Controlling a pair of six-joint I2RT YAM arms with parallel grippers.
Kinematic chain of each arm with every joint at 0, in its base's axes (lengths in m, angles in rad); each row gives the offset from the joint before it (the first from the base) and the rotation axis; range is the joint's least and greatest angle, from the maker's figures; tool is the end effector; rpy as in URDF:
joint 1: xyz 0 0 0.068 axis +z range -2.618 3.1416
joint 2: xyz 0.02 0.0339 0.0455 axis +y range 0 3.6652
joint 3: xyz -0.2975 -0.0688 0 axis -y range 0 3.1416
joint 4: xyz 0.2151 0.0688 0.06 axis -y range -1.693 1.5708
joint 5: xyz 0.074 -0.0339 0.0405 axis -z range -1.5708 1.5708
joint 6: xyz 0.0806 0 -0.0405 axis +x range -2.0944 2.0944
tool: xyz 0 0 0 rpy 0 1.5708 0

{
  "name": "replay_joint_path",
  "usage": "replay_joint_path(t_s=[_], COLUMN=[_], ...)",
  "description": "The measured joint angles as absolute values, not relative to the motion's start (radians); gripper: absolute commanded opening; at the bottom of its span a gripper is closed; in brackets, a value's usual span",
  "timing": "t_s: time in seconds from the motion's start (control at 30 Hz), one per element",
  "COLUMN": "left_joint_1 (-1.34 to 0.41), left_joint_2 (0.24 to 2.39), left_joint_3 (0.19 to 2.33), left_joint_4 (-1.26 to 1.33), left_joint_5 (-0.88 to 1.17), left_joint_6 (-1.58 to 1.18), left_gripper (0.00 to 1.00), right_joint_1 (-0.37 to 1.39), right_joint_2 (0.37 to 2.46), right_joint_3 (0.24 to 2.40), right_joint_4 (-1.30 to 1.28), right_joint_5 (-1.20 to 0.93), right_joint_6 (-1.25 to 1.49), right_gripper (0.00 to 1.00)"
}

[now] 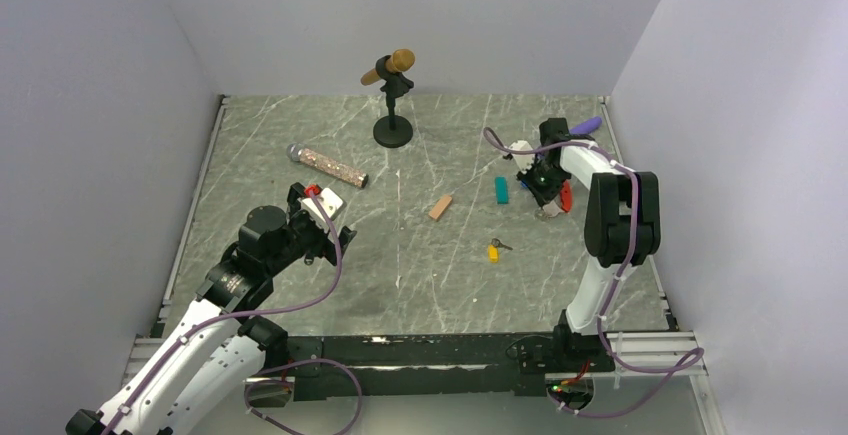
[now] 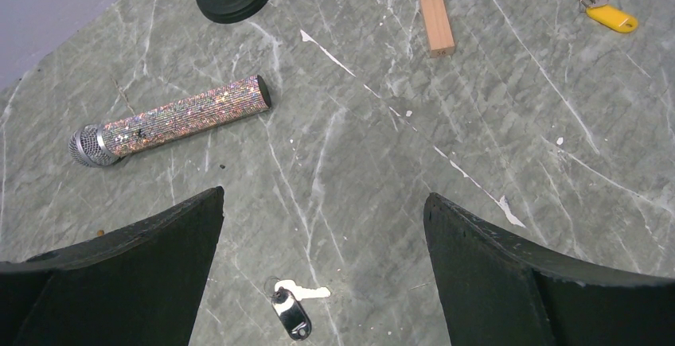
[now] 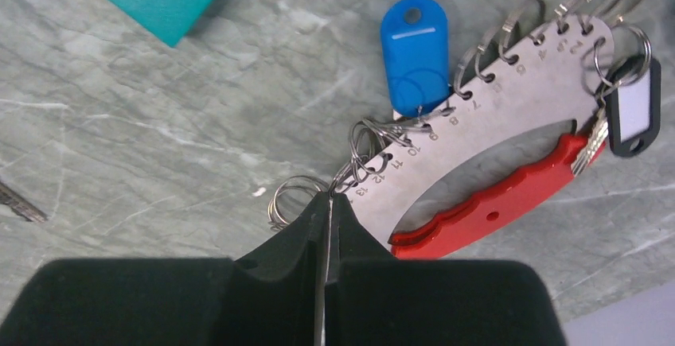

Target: Put the keys on the keyring

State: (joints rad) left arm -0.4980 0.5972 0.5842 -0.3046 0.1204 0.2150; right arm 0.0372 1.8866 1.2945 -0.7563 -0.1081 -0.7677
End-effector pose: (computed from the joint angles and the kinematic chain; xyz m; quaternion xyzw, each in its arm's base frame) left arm 0.1150 -0.0735 0.2899 0.3152 0.7454 -0.1308 0.5726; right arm 0.3578 0.0220 0.1757 -0.3942 0.9107 0.0106 0.1227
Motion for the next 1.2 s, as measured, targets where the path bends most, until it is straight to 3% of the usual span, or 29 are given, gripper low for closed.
replay_joint_path(t_s=[0.3,1.2], left_joint_1=[-0.497,-0.493], left_joint_2=[0.598,0.597], left_joint_3=[0.584,0.584], left_joint_4=[-0.305,-0.305], left_joint_5=[0.127,0.135], left_joint_6=[0.215,0.215], left_gripper=[0.99,0.98], right_joint_1=[0.000,-0.068], right_joint_2=[1.874,1.847], right_joint_3=[1.295,1.291], right_joint_4=[-0.713,-0.764], right_joint_5=[-0.072,-0.228], right_joint_6=[-0.746,-0.768], right_gripper=[0.17,0.27])
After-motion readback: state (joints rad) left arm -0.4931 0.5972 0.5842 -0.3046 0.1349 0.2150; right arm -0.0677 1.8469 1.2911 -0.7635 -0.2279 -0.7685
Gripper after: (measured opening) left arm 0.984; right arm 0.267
